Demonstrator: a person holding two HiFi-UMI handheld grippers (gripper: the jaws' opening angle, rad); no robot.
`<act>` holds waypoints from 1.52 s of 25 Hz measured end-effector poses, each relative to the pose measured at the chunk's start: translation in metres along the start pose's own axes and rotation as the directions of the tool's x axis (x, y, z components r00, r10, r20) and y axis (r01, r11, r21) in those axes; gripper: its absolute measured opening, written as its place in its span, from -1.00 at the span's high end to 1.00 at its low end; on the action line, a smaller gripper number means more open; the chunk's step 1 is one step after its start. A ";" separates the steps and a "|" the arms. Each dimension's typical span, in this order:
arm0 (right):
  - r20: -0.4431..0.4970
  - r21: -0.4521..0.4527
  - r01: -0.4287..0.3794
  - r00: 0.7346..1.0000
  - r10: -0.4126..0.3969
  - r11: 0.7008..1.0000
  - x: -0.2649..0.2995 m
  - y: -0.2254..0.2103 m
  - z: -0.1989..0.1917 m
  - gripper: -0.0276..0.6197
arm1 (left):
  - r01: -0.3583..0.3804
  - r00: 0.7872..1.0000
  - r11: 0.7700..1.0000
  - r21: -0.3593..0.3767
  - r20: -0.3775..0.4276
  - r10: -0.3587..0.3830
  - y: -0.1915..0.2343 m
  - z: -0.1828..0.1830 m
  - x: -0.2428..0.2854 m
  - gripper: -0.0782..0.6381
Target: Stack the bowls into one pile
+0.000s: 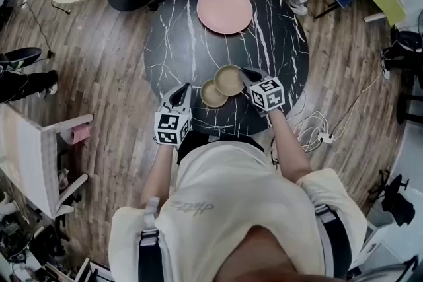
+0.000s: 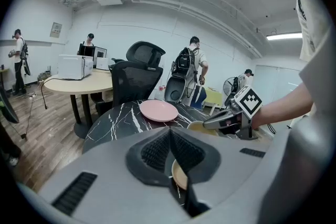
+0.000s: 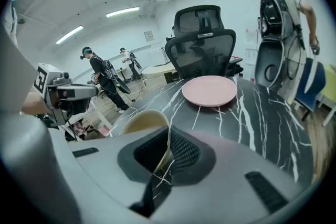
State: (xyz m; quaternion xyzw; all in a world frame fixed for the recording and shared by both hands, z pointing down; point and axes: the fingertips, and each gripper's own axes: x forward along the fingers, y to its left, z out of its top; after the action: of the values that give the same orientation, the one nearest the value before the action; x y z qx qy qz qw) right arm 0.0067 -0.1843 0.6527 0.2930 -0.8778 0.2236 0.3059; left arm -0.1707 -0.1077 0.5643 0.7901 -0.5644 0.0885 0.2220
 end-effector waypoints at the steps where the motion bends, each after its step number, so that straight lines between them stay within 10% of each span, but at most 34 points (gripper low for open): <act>1: 0.000 0.002 -0.011 1.000 0.011 1.000 0.001 0.005 0.000 0.85 | -0.001 1.000 1.000 -0.001 0.000 0.001 0.000 -0.001 -0.001 0.73; 16: -0.100 -0.033 -0.156 0.983 0.152 0.987 0.034 0.063 -0.034 0.85 | -0.045 0.999 0.999 -0.031 -0.019 0.044 0.016 -0.018 -0.025 0.73; 38: -0.147 -0.005 -0.153 0.978 0.150 0.988 0.052 0.070 -0.057 0.84 | -0.022 0.999 0.999 -0.040 -0.046 0.020 0.017 -0.027 -0.020 0.73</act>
State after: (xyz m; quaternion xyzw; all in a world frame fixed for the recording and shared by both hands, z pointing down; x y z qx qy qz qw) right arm -0.0492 -0.1203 0.7138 0.2056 -0.8746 0.2600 0.3538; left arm -0.1907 -0.0831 0.5848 0.7773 -0.5691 0.0974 0.2499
